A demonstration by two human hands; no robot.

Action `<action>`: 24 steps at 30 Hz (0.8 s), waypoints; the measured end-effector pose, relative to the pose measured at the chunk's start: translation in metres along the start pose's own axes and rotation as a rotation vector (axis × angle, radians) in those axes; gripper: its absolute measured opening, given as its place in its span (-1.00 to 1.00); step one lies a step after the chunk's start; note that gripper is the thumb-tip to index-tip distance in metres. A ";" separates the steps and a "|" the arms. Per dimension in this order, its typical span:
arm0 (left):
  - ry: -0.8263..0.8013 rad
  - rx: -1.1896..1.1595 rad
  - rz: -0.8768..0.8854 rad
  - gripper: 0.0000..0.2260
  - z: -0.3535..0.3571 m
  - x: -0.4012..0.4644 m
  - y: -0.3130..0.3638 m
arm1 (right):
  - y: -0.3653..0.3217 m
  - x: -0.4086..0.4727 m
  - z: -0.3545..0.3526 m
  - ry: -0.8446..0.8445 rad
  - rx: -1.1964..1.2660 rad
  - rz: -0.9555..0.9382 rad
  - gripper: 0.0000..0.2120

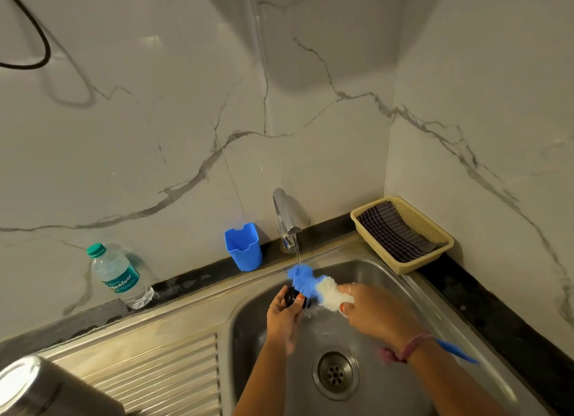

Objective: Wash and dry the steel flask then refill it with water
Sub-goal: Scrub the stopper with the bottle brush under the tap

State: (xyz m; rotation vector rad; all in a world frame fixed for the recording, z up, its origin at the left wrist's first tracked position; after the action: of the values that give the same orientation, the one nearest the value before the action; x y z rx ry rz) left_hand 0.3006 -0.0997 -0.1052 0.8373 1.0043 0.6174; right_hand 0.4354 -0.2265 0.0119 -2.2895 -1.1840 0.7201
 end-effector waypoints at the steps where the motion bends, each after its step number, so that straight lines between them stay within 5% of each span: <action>1: -0.013 0.012 -0.005 -0.56 0.003 0.000 0.000 | 0.000 0.002 0.000 0.009 -0.003 0.004 -0.60; 6: -0.106 0.157 0.055 -0.58 0.029 -0.011 0.006 | 0.018 0.017 0.003 0.053 0.079 0.065 -0.62; 13: 0.026 0.452 0.147 -0.50 0.026 0.005 0.023 | 0.072 -0.004 0.009 0.017 0.193 0.183 -0.65; 24: 0.069 0.593 0.189 -0.43 0.008 0.009 0.043 | 0.099 -0.023 0.011 0.030 0.228 0.203 -0.62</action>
State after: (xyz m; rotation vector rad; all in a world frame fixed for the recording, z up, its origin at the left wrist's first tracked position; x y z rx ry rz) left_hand 0.3084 -0.0713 -0.0717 1.4530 1.2006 0.5122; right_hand 0.4763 -0.2953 -0.0513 -2.2374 -0.8169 0.8442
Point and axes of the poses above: each hand's wrist, its own x-axis towards the middle knuckle, its own z-axis out of the palm, y = z × x, the point moved 8 cm from there along x, towards the middle knuckle, and after that the axes turned 8 degrees about x, right-handed, at the moved point
